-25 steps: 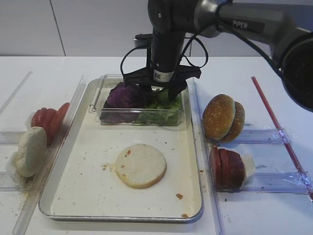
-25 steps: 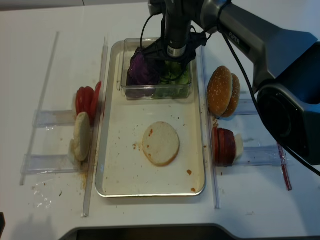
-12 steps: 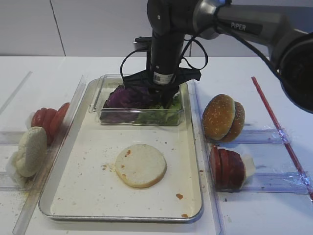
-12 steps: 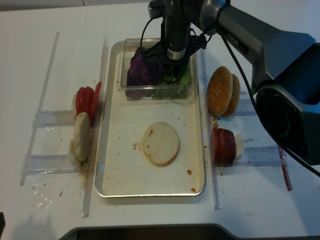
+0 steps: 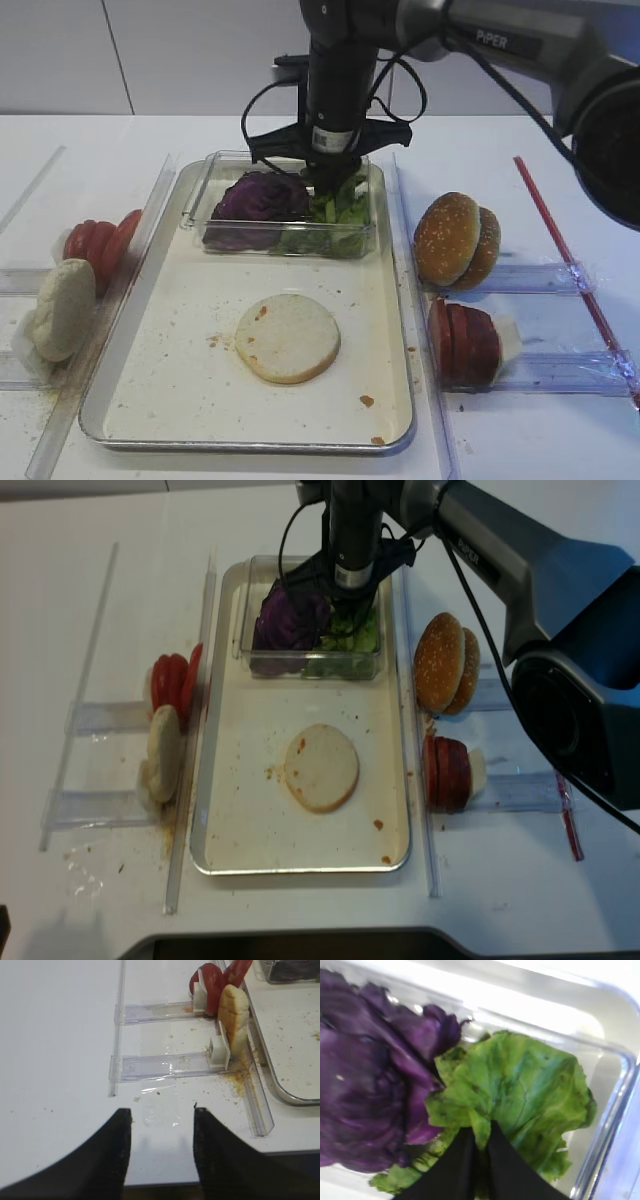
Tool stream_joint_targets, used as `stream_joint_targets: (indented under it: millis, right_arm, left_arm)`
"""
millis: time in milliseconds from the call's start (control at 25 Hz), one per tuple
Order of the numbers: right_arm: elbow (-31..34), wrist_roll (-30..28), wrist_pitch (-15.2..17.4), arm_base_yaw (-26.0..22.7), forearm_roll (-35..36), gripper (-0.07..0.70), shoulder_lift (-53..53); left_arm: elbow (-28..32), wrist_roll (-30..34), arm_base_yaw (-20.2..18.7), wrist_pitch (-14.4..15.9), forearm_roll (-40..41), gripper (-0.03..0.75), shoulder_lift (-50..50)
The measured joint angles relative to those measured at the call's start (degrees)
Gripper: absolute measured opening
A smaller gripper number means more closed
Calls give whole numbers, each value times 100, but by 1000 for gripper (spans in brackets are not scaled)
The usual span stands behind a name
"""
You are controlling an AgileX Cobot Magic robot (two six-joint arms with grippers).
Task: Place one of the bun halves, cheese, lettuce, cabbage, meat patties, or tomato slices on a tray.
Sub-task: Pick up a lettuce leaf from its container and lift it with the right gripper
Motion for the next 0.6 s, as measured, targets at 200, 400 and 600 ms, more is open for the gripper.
stream_joint_targets:
  millis: [200,400,600]
  right_arm:
    - [-161,47,30,0,88,60,-224]
    - [-161,59,52,0,205,60,-306]
    - [-161,59,52,0,268,60,-393]
  left_arm:
    - [0,0,0,0,0,286,0]
    - [0,0,0,0,0,286,0]
    - [0,0,0,0,0,286,0]
